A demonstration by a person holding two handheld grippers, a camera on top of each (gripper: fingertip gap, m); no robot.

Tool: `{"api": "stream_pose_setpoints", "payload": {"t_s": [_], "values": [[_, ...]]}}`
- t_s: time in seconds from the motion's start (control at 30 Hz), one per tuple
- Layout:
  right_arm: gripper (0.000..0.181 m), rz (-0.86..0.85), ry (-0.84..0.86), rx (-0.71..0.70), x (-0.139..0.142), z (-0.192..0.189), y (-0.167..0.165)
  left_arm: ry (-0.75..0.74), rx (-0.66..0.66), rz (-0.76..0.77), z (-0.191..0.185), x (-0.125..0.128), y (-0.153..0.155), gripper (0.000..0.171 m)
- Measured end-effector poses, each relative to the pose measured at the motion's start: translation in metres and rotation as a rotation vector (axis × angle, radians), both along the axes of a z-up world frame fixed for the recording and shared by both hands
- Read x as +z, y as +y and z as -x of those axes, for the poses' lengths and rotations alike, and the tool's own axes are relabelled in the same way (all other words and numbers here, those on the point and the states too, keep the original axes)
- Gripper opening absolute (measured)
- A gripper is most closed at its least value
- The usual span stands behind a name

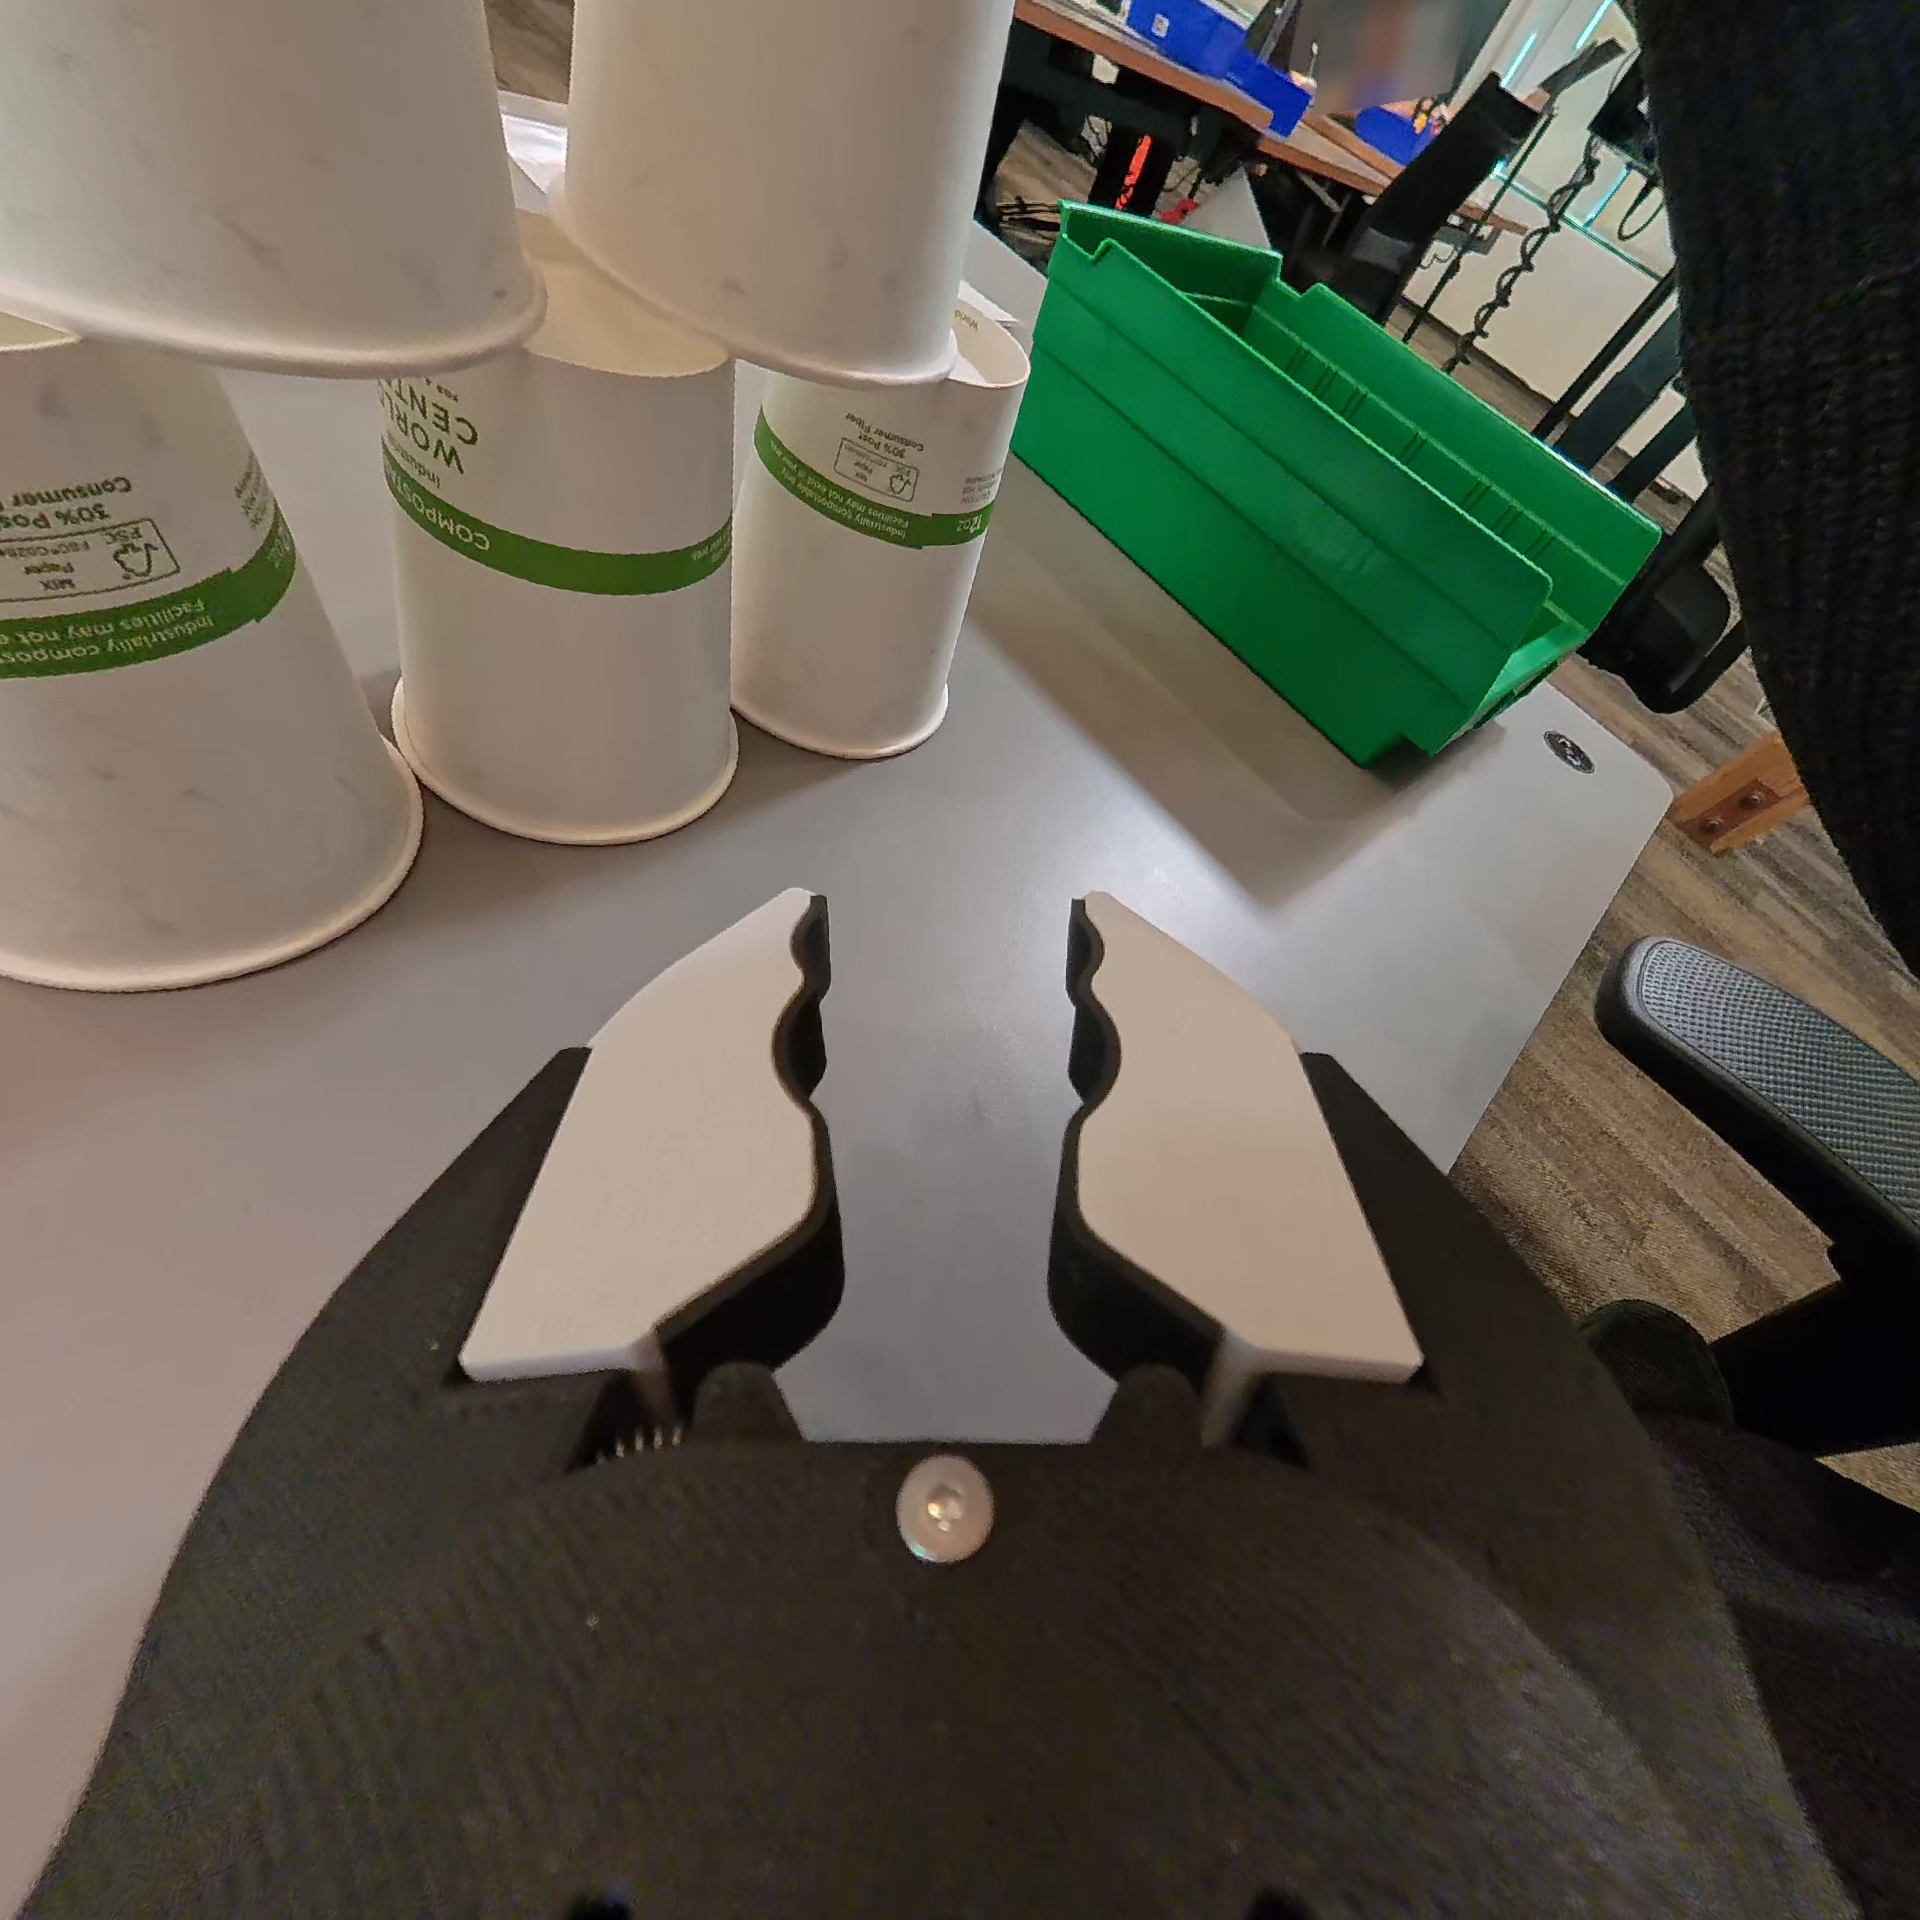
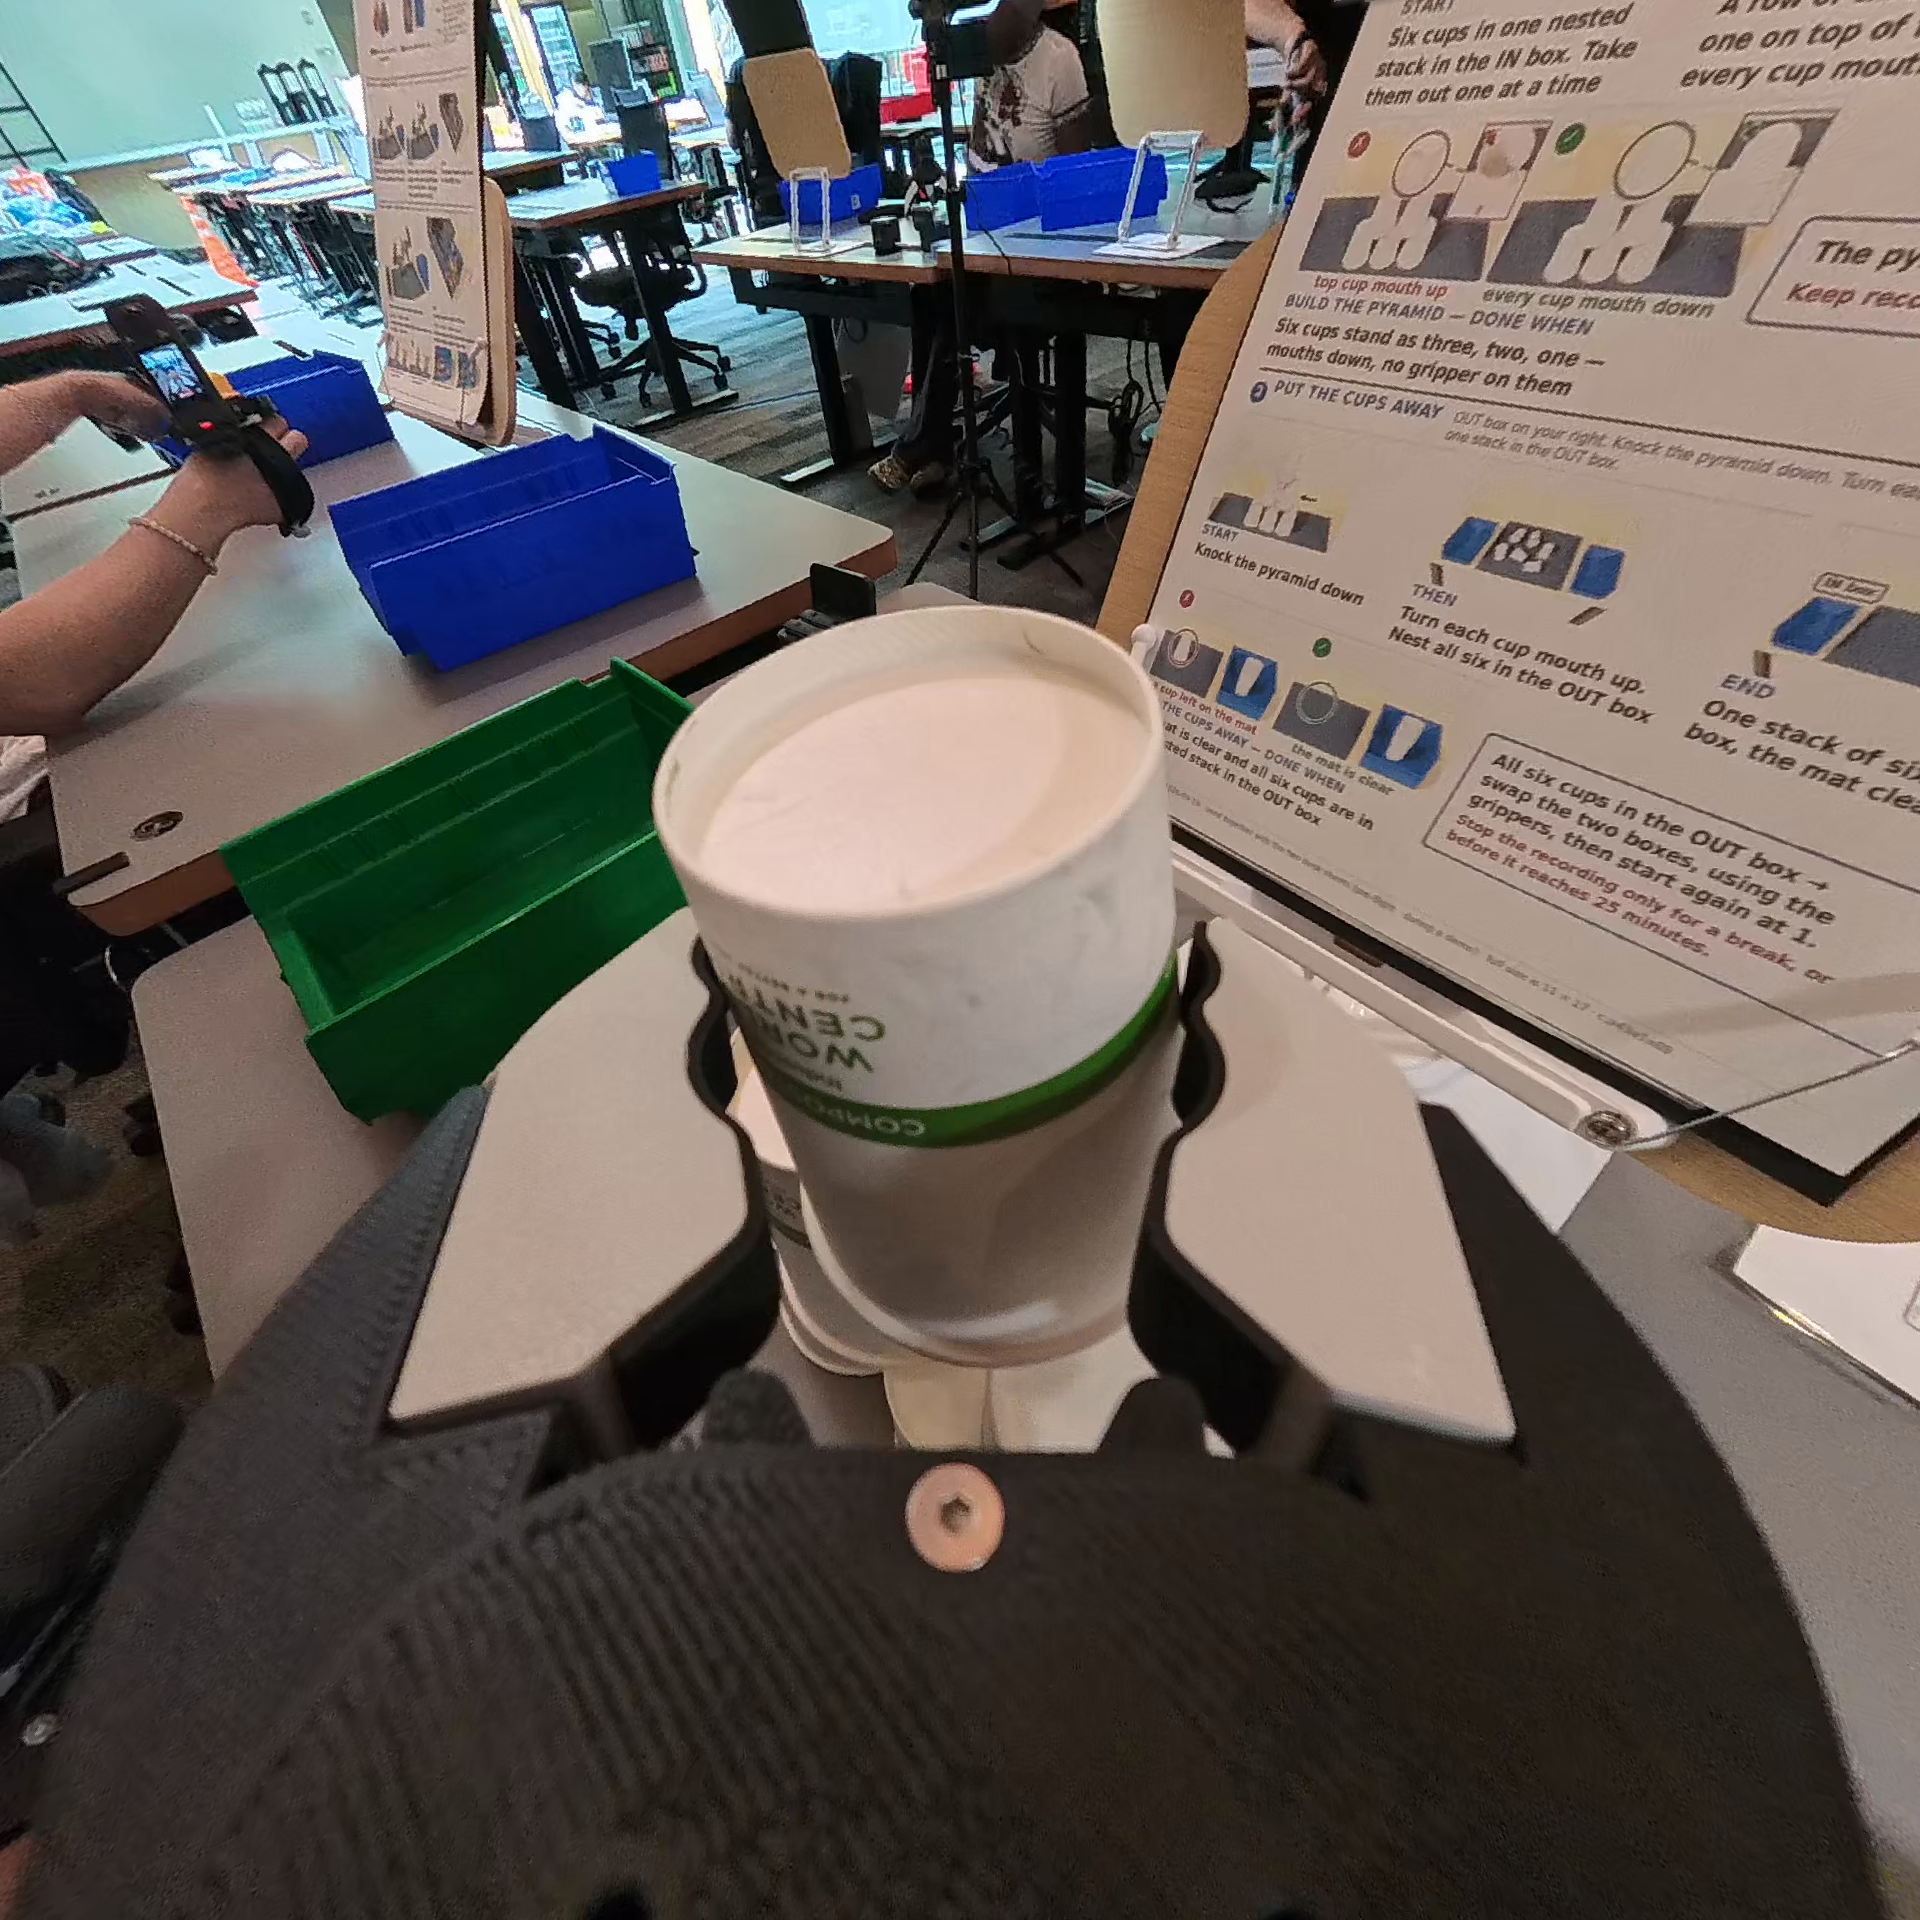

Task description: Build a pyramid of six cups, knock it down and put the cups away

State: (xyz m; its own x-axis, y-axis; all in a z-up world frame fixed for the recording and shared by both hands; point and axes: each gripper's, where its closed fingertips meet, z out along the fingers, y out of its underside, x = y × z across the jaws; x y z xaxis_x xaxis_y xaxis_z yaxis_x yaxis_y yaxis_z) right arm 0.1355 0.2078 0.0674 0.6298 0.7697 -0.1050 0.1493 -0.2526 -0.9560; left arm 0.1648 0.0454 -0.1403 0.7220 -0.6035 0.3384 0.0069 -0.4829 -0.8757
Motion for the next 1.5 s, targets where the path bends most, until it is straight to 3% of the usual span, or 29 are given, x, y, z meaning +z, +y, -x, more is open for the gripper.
{"api": "stream_pose_setpoints", "payload": {"t_s": [0.83,1.0,1.13,1.37,1.5], "values": [[0.094,0.007,0.038,0.021,0.005,-0.006,-0.004,0.0,-0.005,0.016,-0.001,-0.002,-0.001,0.045],[0.094,-0.07,0.07,-0.003,0.024,-0.023,-0.02,0.0,-0.007,0.018,-0.001,-0.003,-0.001,0.045],[0.088,-0.182,0.172,0.023,0.033,-0.041,-0.056,-0.006,-0.005,0.02,0.0,-0.002,-0.001,0.045],[0.08,-0.325,0.278,-0.003,-0.042,-0.069,-0.123,0.003,-0.008,0.015,-0.002,-0.004,-0.002,0.045],[0.059,-0.33,0.329,-0.072,-0.098,-0.087,-0.152,0.019,0.012,-0.012,0.001,-0.002,0.002,0.045]]}}
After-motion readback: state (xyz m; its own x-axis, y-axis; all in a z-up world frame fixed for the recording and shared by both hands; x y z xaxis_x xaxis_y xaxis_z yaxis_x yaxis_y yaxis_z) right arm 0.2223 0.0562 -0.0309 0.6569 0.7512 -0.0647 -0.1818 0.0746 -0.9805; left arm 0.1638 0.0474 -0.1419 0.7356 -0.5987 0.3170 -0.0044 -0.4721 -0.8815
